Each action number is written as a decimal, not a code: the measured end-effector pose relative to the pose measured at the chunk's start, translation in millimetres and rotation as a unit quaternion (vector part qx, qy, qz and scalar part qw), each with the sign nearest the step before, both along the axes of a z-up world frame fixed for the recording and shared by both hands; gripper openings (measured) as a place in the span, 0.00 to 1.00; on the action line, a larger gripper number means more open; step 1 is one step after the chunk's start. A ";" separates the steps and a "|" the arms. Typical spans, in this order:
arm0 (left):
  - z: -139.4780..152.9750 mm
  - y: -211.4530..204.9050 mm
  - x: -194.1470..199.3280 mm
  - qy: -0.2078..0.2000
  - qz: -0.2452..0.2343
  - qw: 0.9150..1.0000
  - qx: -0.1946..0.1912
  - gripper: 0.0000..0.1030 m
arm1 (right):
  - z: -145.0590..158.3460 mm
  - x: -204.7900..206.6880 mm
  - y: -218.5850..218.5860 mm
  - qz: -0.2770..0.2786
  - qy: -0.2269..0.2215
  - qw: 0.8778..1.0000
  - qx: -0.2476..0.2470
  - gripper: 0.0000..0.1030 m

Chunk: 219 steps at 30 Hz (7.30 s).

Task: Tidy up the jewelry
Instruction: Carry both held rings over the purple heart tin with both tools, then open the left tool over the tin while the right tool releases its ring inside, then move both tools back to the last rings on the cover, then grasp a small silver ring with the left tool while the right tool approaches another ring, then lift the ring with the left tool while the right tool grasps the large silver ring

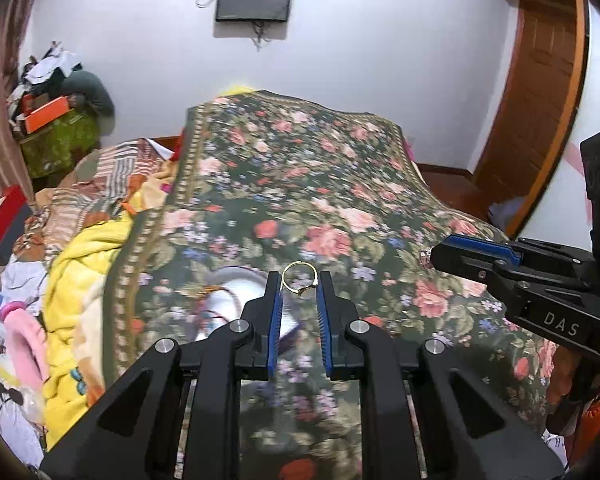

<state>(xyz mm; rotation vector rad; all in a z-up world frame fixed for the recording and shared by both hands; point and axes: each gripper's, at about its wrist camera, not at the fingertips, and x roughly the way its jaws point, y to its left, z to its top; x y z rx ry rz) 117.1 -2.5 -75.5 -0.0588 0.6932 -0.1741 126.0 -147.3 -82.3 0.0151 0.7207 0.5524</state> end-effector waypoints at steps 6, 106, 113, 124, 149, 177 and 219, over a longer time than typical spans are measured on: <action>1.8 33.1 -4.6 -0.007 0.030 1.000 -0.006 0.15 | 3.5 0.0 31.8 0.024 -0.004 1.000 0.003 0.18; -94.2 -30.2 8.2 0.130 -0.054 0.990 -0.007 0.42 | -107.1 19.9 -4.4 -0.020 0.145 0.985 -0.087 0.26; -92.5 -29.9 6.3 0.126 -0.055 0.990 -0.004 0.42 | -103.1 18.3 -2.1 -0.024 0.132 0.987 -0.091 0.17; -84.0 -41.4 0.3 0.123 -0.065 0.990 0.002 0.42 | -82.7 -3.4 -18.4 -0.026 0.109 0.990 -0.090 0.17; -113.5 -142.5 36.2 0.164 -0.204 0.965 0.014 0.40 | -86.9 -16.1 -76.6 -0.068 0.112 0.986 -0.104 0.17; -112.4 -137.2 55.3 0.165 -0.181 0.969 0.032 0.14 | -68.5 -19.3 -109.0 -0.107 0.098 0.985 -0.088 0.24; -36.6 -85.3 20.8 0.057 -0.136 0.989 0.009 0.08 | -68.9 -17.4 -58.5 -0.032 0.102 0.991 -0.078 0.41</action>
